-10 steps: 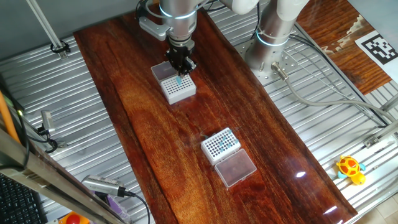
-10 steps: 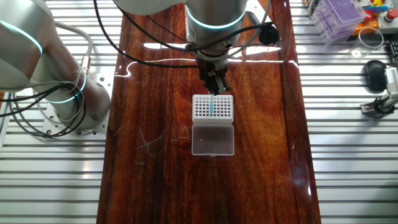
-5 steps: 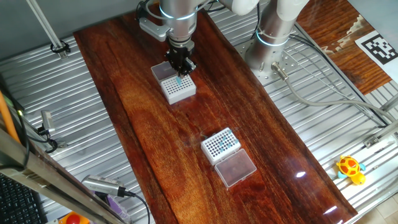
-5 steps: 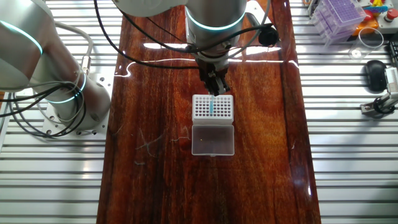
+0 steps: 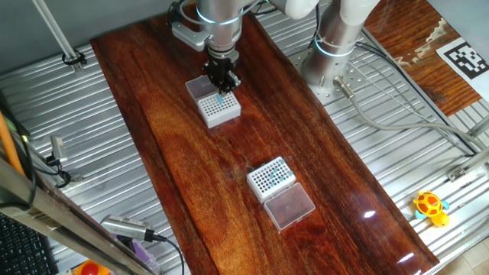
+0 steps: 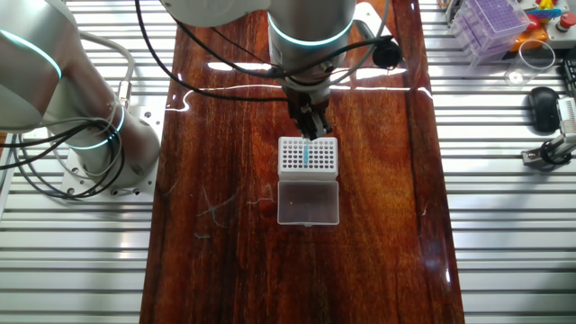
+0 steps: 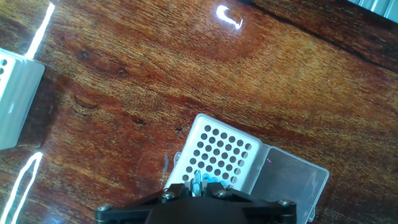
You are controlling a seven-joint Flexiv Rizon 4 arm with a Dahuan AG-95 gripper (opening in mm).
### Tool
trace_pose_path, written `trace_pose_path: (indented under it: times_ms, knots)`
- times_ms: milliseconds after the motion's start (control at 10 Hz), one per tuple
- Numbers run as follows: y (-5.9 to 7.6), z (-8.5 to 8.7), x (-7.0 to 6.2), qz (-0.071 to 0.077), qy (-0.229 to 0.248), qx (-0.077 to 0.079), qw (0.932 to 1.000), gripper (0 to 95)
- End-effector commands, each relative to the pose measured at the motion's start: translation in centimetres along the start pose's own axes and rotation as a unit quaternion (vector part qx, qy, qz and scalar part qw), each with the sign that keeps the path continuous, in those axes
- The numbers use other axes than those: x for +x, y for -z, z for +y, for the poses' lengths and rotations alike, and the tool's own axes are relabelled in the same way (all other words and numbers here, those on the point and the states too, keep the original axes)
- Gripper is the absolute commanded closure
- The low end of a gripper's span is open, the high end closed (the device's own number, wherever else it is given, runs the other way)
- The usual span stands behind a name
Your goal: Transfer all medium pipette tips from one holder to another
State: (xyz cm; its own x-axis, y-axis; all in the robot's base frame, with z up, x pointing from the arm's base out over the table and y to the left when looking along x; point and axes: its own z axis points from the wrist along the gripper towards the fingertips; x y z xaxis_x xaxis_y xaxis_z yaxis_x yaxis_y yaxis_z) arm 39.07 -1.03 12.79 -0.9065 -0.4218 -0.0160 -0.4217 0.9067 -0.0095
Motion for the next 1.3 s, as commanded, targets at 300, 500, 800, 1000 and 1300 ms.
trace_pose_path:
  times_ms: [300, 500, 800, 1000, 1300]
  knots:
    - [0.02, -0.04, 0.15, -0.001, 0.002, -0.003, 1.0000, 95.0]
    - [-0.02, -0.02, 0.24, -0.002, 0.002, -0.005, 1.0000, 95.0]
    - [0.00, -0.01, 0.28, -0.003, 0.002, -0.008, 1.0000, 95.0]
    - [-0.01, 0.00, 0.26, -0.004, 0.002, -0.008, 1.0000, 95.0]
    - [-0.07, 0.06, 0.18, -0.004, 0.002, -0.009, 0.9999, 95.0]
